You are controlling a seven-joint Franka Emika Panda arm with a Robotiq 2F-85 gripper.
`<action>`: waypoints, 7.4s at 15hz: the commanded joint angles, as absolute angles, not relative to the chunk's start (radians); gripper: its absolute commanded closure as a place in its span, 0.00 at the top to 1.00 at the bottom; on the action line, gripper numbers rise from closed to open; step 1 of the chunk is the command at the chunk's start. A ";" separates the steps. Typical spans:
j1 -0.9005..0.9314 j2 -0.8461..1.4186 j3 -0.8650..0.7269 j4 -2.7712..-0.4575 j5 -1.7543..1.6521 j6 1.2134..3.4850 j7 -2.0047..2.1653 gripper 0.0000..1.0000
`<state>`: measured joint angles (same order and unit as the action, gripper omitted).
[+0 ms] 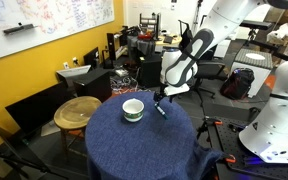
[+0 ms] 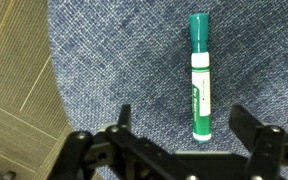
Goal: Put the marker in the cup
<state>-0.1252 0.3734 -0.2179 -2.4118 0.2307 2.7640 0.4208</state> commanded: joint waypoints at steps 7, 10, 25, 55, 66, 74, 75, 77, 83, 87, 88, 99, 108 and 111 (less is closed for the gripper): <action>-0.084 0.455 -0.233 -2.325 0.219 2.740 0.457 0.99; -0.077 0.461 -0.234 -2.324 0.223 2.742 0.459 0.88; -0.077 0.465 -0.237 -2.311 0.223 2.731 0.458 0.63; 0.137 0.368 -0.413 -2.405 0.035 2.801 0.659 0.05; 0.298 0.278 -0.576 -2.420 -0.463 2.798 1.055 0.05; 0.349 0.233 -0.594 -2.393 -0.880 2.770 1.415 0.05; 0.353 0.229 -0.596 -2.391 -0.924 2.769 1.460 0.05; 0.376 0.220 -0.611 -2.388 -0.992 2.759 1.531 0.05; 0.418 0.216 -0.618 -2.369 -1.148 2.731 1.705 0.05; 0.435 0.215 -0.614 -2.356 -1.223 2.705 1.790 0.05; 0.439 0.213 -0.613 -2.353 -1.239 2.697 1.807 0.05; 0.490 0.239 -0.602 -2.298 -1.380 2.632 1.959 0.05; 0.505 0.290 -0.598 -2.248 -1.521 2.641 2.098 0.05; 0.507 0.316 -0.596 -2.229 -1.570 2.646 2.150 0.05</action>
